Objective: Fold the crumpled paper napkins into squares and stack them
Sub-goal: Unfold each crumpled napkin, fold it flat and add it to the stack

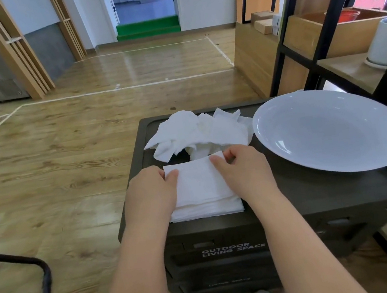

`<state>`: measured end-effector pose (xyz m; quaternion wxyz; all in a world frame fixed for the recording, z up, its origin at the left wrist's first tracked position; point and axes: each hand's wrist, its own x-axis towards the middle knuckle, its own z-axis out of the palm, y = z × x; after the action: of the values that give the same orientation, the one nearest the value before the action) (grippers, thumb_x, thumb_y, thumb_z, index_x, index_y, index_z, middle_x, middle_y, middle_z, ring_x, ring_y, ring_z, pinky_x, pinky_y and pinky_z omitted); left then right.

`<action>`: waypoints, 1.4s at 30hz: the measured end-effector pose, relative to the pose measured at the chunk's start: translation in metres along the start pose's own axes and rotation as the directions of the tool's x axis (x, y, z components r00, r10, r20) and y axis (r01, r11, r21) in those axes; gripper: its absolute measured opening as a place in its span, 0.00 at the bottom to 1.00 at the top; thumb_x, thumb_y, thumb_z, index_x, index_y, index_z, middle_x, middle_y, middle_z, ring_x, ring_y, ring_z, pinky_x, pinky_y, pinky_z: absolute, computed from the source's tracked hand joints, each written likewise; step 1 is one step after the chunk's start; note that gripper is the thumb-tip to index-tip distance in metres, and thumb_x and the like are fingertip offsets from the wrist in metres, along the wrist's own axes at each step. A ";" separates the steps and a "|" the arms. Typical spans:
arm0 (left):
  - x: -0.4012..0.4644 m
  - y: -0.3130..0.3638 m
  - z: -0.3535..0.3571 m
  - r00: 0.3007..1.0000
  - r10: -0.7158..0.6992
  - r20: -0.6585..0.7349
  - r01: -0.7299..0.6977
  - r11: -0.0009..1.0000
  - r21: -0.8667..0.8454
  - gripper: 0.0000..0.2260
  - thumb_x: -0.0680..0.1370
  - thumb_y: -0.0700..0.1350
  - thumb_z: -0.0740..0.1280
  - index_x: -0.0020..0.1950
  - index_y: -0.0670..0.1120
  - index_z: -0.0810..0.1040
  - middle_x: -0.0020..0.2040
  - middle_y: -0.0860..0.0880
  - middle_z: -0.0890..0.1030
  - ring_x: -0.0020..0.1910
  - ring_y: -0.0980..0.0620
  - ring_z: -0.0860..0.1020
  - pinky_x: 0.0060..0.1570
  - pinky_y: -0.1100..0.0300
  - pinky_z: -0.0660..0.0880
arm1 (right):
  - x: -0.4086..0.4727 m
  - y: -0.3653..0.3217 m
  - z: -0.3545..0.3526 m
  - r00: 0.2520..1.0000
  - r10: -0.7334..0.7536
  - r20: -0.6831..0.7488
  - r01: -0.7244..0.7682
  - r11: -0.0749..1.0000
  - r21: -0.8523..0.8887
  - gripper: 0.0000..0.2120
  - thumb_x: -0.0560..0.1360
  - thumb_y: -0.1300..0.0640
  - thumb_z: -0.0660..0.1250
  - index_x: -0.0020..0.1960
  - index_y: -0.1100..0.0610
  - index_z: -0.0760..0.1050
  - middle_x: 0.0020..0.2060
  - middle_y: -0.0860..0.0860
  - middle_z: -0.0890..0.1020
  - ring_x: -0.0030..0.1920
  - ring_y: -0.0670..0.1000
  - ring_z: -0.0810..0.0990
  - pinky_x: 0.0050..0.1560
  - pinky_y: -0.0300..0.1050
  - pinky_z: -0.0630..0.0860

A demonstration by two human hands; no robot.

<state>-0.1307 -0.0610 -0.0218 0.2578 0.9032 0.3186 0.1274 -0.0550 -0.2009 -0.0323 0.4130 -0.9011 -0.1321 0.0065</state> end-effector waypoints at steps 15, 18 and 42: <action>0.006 -0.005 0.007 0.993 -0.056 0.100 0.035 0.979 0.199 0.18 0.80 0.55 0.60 0.34 0.46 0.69 0.33 0.45 0.72 0.32 0.50 0.68 0.29 0.58 0.60 | -0.001 0.005 0.003 0.996 0.056 0.071 -0.044 0.985 -0.165 0.14 0.77 0.47 0.63 0.38 0.55 0.71 0.31 0.46 0.71 0.30 0.45 0.69 0.30 0.34 0.64; 0.010 -0.006 0.005 0.988 -0.092 0.127 0.069 0.982 0.174 0.19 0.79 0.56 0.61 0.33 0.47 0.67 0.32 0.48 0.72 0.34 0.49 0.69 0.31 0.58 0.62 | 0.000 0.006 0.005 0.995 0.056 0.088 -0.041 0.986 -0.162 0.15 0.77 0.47 0.62 0.36 0.53 0.68 0.32 0.47 0.71 0.31 0.44 0.69 0.30 0.36 0.63; 0.014 -0.006 0.022 0.992 0.107 0.071 -0.090 0.974 -0.209 0.05 0.76 0.48 0.68 0.41 0.50 0.77 0.33 0.54 0.75 0.33 0.58 0.72 0.31 0.65 0.64 | 0.000 0.001 0.022 0.999 -0.026 -0.021 0.024 0.994 -0.107 0.06 0.78 0.52 0.62 0.49 0.52 0.77 0.41 0.46 0.80 0.41 0.45 0.76 0.40 0.39 0.71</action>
<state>-0.1145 -0.0563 -0.0429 0.3559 0.8909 0.2475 0.1353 -0.0576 -0.1853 -0.0474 0.3655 -0.9203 -0.1387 -0.0158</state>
